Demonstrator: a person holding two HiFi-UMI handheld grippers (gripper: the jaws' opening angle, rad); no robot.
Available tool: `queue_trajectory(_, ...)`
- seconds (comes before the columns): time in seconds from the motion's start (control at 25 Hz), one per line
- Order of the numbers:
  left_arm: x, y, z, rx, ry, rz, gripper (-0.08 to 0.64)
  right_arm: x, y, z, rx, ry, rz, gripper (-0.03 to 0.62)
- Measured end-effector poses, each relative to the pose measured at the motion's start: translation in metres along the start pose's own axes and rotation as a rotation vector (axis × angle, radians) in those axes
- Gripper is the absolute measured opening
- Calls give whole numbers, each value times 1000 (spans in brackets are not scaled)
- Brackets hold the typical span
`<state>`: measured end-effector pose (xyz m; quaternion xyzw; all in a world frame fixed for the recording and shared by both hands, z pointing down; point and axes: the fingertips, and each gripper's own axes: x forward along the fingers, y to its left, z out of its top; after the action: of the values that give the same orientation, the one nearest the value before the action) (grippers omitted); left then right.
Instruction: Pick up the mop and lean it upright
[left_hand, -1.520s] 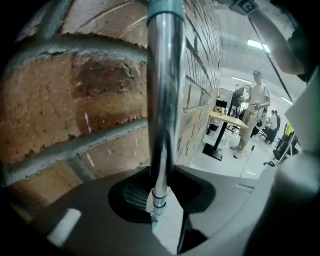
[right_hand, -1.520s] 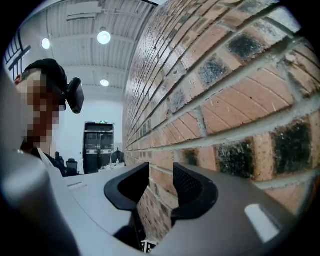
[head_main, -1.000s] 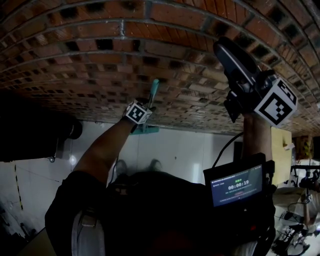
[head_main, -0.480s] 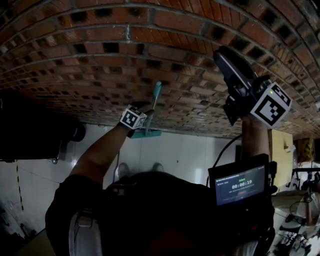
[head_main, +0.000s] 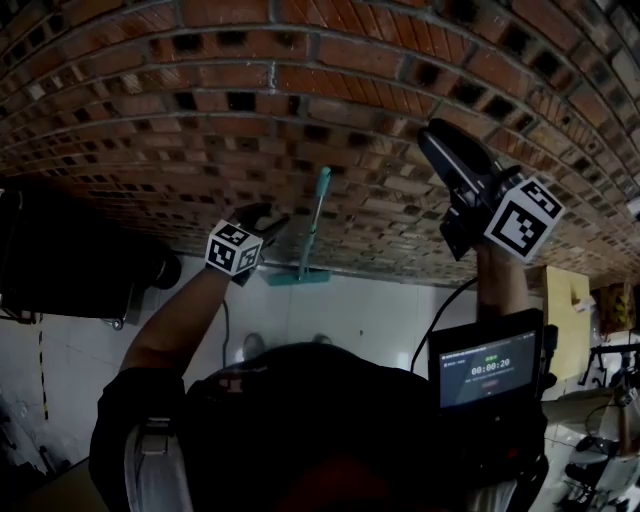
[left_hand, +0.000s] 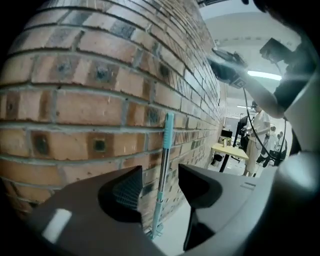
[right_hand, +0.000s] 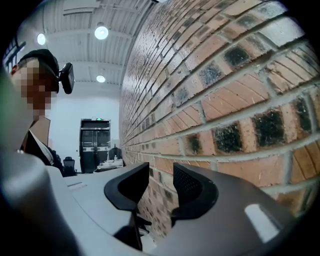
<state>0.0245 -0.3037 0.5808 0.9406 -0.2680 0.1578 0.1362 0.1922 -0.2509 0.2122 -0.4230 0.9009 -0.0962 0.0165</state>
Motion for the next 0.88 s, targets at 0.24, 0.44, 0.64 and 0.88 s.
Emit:
queue_trajectory(0.24,-60,-22,41,12,-100,-26,216,-14,19,-19,-37,20,2,161)
queue_trajectory(0.44,-100,-38,67,13,-172,-46,198,-28,33,-38,-57,21,9,152)
queue_trajectory(0.64,-129,-60,79,25,-225,-81,173,-49,48,-64,-113,36,5,147)
queue_trajectory(0.88,-153,-72,85,30,-295,-130,158,-62,57,-108,-122,37,20,128)
